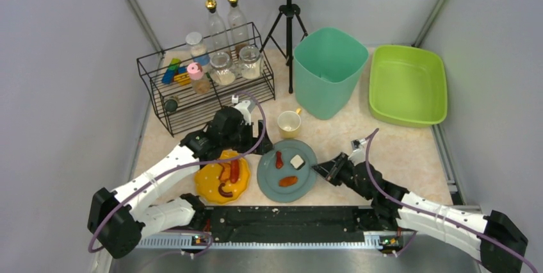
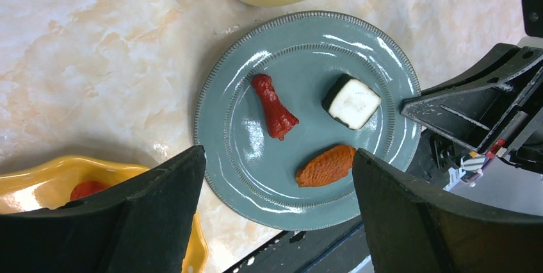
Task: Clear the kitchen counter
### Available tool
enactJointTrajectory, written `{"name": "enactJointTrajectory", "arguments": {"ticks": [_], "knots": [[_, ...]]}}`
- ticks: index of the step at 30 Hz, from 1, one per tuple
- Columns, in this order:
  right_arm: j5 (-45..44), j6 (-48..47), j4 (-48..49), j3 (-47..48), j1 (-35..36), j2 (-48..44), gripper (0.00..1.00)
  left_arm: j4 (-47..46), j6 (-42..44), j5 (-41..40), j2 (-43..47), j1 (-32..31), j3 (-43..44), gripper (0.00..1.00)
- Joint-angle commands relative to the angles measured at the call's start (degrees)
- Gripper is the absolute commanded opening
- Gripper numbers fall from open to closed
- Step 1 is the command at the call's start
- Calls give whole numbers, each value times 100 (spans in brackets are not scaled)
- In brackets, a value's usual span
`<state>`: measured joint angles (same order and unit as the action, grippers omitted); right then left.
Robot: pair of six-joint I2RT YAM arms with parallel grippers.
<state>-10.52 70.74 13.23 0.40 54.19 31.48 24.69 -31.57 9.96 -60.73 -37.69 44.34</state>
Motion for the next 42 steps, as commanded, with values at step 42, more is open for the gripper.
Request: {"name": "enactJointTrajectory", "arguments": {"ticks": [42], "knots": [[-245,257,109,-805,17,742,0,-545,-209,-847,-1785,-28,-23,65]]}}
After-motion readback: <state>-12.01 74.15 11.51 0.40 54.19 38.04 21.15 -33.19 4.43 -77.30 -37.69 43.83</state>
